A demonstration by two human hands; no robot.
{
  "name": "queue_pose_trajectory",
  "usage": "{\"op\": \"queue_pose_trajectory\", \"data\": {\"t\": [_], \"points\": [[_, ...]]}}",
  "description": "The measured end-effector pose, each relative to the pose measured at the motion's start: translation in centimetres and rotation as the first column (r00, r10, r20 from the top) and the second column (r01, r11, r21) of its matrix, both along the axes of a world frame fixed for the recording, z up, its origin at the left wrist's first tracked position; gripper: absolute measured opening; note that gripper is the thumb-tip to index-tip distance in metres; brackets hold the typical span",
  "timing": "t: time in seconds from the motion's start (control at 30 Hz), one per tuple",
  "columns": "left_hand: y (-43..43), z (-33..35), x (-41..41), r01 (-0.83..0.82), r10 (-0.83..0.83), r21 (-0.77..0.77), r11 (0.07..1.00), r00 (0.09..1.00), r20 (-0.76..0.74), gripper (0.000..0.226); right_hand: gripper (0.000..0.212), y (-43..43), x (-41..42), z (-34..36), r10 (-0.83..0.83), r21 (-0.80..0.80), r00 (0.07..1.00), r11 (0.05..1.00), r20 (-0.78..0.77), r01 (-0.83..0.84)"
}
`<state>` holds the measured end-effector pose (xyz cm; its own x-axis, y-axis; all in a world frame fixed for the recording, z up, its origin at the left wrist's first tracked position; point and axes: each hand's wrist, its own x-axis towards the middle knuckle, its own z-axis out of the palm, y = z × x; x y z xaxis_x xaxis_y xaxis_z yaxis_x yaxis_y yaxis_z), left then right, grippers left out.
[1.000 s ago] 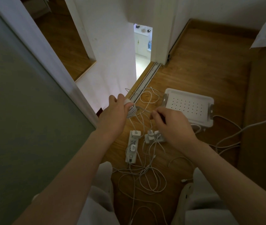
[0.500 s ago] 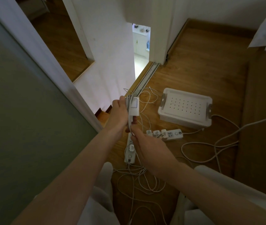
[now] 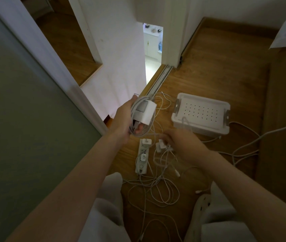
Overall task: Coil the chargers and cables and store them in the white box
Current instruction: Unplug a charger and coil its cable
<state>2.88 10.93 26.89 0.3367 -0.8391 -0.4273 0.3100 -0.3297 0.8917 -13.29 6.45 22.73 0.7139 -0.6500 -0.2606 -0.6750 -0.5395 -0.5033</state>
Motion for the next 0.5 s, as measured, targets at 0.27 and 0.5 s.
{"op": "queue_pose_trajectory", "data": {"t": [0.27, 0.5], "points": [[0.8, -0.6, 0.5, 0.265, -0.211, 0.033, 0.964, 0.679, 0.703, 0.016, 0.022, -2.3, -1.3, 1.4, -0.157, -0.118, 0.973, 0.977, 0.172, 0.178], [0.8, -1.5, 0.4, 0.347, -0.215, 0.075, 0.935, 0.385, 0.898, 0.015, 0.029, -1.8, -0.8, 2.0, -0.165, -0.2, 0.963, 0.958, 0.212, 0.208]]}}
